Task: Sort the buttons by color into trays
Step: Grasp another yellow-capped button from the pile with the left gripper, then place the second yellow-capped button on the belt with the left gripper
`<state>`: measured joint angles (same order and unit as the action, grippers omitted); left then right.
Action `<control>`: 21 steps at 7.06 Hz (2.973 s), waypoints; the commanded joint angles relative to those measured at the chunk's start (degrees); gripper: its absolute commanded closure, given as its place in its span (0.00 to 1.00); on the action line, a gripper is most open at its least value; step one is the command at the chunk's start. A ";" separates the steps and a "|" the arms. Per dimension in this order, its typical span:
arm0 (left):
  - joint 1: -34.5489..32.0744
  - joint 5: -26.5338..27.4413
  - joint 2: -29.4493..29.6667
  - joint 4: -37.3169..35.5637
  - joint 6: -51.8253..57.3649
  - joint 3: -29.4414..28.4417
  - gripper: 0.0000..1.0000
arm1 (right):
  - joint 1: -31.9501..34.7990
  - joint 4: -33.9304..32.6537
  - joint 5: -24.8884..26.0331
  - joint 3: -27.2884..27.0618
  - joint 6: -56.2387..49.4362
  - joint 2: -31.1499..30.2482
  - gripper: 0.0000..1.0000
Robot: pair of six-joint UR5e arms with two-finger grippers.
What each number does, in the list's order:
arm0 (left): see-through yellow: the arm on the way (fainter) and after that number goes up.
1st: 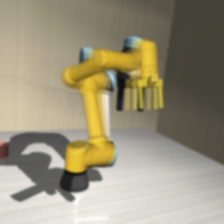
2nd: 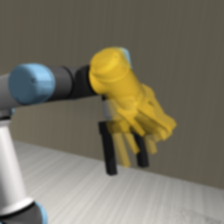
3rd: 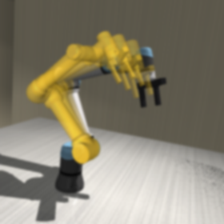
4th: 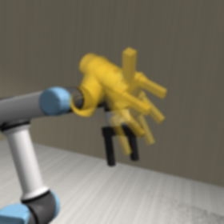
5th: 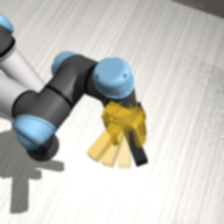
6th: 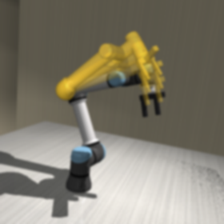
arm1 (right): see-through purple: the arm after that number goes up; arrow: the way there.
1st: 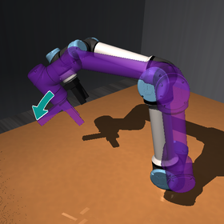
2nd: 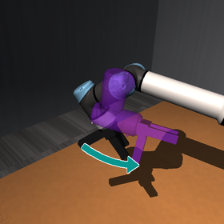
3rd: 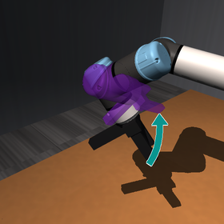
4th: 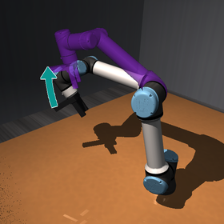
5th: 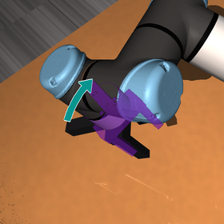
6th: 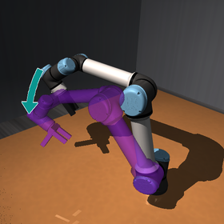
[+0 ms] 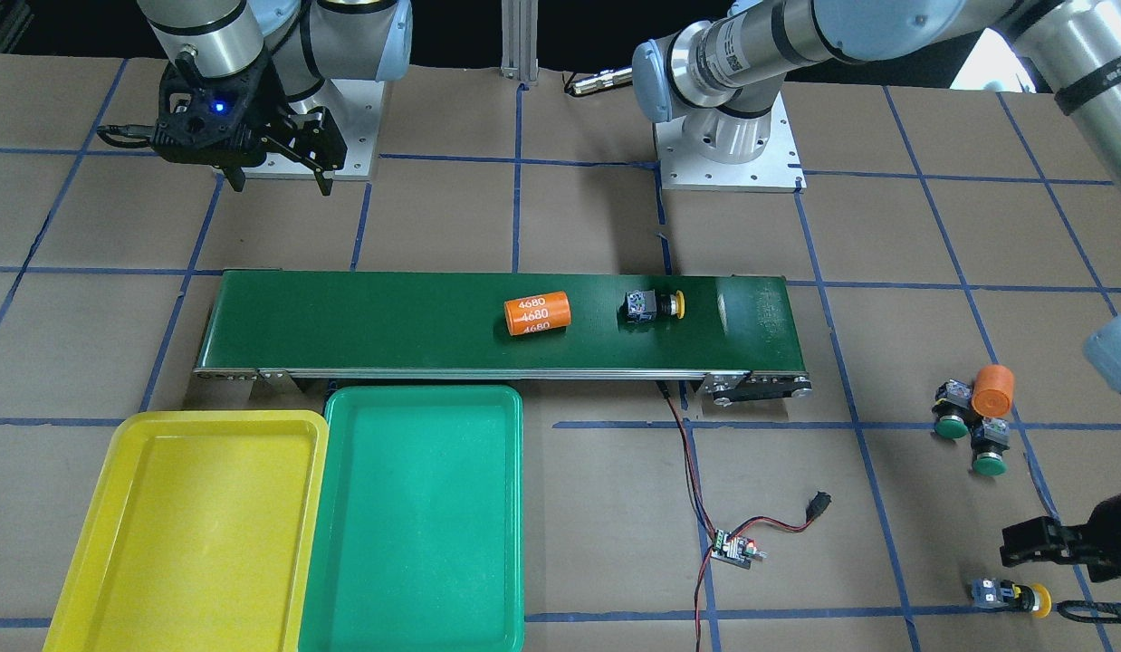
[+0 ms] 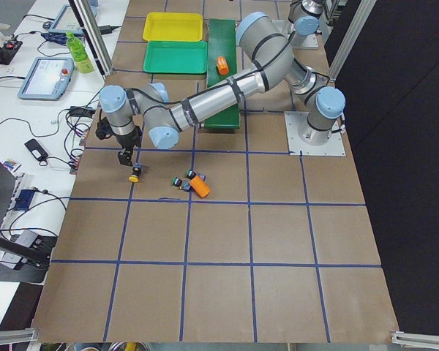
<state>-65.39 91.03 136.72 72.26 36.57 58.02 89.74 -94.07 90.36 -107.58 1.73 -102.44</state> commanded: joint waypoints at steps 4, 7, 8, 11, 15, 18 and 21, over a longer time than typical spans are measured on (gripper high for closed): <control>0.53 -0.50 6.10 -4.23 5.88 -0.99 0.00 | 0.00 -1.11 0.52 -0.26 0.38 -0.39 0.00; 0.70 -0.58 6.01 -4.05 5.27 0.68 0.00 | 0.09 -0.94 -0.35 0.00 -0.14 -0.13 0.00; 1.05 -0.32 5.92 -4.23 5.10 2.25 0.00 | 0.35 -0.85 -0.62 -0.34 0.03 -0.57 0.00; 1.41 -0.50 4.00 -3.27 5.27 2.79 1.00 | 0.35 -1.11 -6.30 -0.43 1.87 -0.22 0.00; -4.29 -2.17 -20.97 0.35 -6.47 31.53 1.00 | -0.09 -1.12 -6.24 -0.52 0.74 -0.22 0.00; -11.31 -7.26 -38.60 -0.27 -18.95 51.44 1.00 | -0.18 -0.85 -5.20 -0.70 1.35 -0.22 0.00; -16.60 -7.09 -39.00 -9.45 -23.03 59.55 1.00 | -0.35 0.11 -0.05 -0.61 1.08 -0.30 0.00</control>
<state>-80.38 84.01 97.61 67.36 15.09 114.16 89.43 -94.38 86.88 -108.23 2.86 -102.67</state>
